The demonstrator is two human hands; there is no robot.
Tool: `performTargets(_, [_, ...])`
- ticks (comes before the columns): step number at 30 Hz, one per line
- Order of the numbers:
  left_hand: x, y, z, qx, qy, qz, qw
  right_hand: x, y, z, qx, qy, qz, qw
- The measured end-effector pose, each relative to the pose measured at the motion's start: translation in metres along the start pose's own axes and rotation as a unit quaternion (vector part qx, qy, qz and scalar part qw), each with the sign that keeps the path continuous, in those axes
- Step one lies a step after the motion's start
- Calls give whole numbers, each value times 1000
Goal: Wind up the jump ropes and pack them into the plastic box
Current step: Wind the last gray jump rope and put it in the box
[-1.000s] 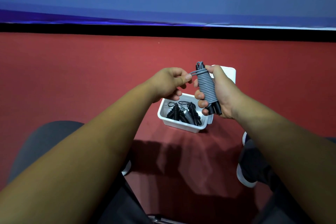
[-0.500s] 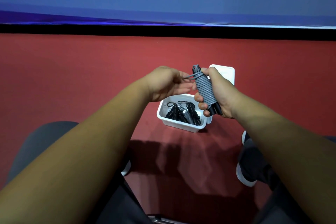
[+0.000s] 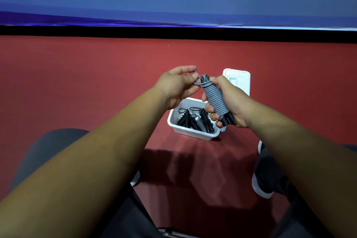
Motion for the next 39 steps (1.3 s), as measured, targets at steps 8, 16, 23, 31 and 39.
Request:
performTargets(8, [3,0,-7,-59,61,9,996,-4,3,-4,-34,12,0,999])
performTargets(16, [-4,-5,6,-41,109,25,993,-2,4,-12,-62,13,-3,998])
performTargets(23, [-5,-9,10,-49,129,16,990,2,4,-16,-79,3,-11,997])
performTargets(31, [-5,-9,6,-56,201,44,977,1,4,-16,-68,-24,5,997])
performTargets(39, [-17,-14,13,-42,249,120,960,3,-1,-16,-53,-46,18,997])
Point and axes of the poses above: each hand's wrist, its own y-axis towards the middle knuckle, its own z-axis out of the palm, x = y × z, the point moved 10 cm from there along y, towards the middle knuckle, and after that the axes turned 5 degrees about -z, right-handed, at the moved point
